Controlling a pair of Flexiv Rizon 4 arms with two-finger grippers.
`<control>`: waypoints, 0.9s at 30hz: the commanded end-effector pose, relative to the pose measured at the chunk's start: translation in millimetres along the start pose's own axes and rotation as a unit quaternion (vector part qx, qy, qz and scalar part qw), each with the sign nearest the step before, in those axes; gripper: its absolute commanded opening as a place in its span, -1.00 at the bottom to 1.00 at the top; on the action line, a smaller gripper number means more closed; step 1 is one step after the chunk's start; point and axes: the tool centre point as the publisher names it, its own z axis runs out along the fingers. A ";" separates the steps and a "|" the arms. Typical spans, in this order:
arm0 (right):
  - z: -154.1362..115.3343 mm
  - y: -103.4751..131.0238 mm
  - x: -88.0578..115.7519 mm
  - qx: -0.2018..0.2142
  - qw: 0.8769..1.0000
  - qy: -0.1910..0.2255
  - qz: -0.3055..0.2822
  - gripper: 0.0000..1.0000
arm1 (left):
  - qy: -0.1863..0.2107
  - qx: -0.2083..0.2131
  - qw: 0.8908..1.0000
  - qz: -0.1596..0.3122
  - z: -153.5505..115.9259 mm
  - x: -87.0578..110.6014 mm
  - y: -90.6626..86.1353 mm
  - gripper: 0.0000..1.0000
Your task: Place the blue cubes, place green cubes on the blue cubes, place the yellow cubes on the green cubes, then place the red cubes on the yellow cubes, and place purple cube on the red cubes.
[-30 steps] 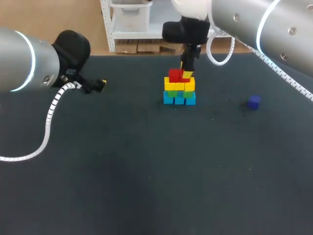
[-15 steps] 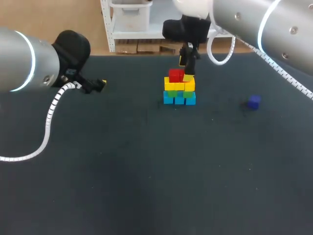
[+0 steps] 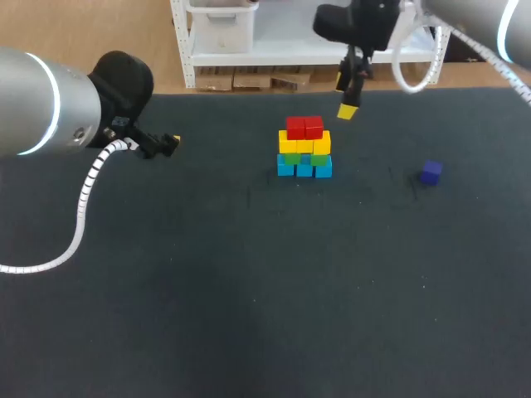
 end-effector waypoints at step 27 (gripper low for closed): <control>33.4 53.5 131.0 0.164 0.980 0.042 0.104 1.00 | -0.001 0.001 1.000 0.000 0.1 0.3 0.6 1.00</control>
